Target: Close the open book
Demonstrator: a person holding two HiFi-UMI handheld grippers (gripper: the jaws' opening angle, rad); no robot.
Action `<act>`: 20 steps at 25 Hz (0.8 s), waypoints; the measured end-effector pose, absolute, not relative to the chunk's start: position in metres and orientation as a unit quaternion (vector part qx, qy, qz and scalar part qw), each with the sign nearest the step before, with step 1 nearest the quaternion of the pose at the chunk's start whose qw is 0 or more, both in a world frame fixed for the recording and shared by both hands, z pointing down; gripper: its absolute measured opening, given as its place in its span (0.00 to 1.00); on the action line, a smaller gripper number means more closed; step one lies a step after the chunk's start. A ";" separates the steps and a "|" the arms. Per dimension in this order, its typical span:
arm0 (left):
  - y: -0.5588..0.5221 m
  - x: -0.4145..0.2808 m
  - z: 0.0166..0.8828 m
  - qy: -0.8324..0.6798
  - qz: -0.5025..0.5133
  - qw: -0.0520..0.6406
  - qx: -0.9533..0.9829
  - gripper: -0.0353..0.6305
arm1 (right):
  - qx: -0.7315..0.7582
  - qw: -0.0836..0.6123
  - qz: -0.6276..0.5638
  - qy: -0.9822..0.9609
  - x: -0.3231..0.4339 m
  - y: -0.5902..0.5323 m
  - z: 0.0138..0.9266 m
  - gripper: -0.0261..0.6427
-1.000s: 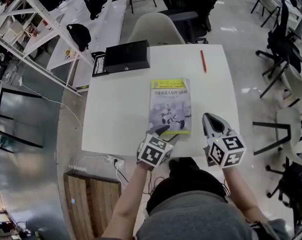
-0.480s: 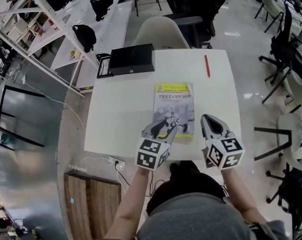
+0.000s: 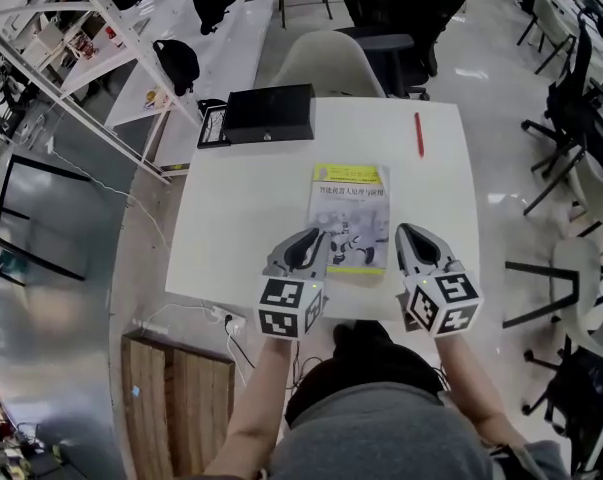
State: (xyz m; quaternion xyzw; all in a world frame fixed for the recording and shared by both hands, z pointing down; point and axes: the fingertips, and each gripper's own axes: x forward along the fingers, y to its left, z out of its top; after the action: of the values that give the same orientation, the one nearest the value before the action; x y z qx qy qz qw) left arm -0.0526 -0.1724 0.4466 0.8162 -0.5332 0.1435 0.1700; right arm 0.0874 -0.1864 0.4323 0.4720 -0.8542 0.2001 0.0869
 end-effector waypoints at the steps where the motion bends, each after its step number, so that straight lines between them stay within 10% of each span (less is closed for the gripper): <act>1: -0.173 -0.057 0.445 -0.540 0.139 0.167 0.813 0.12 | 0.471 0.086 0.199 -0.855 0.086 -0.187 0.432 0.04; 20: -0.171 -0.103 0.438 -0.610 0.090 0.169 0.769 0.06 | 0.450 0.099 0.187 -0.868 0.071 -0.198 0.433 0.04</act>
State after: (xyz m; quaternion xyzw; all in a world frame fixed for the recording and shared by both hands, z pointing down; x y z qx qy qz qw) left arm -0.1032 -0.1708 0.4383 0.7685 -0.6103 0.0904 0.1694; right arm 0.0712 -0.1977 0.4331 0.4502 -0.8676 0.1866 0.0990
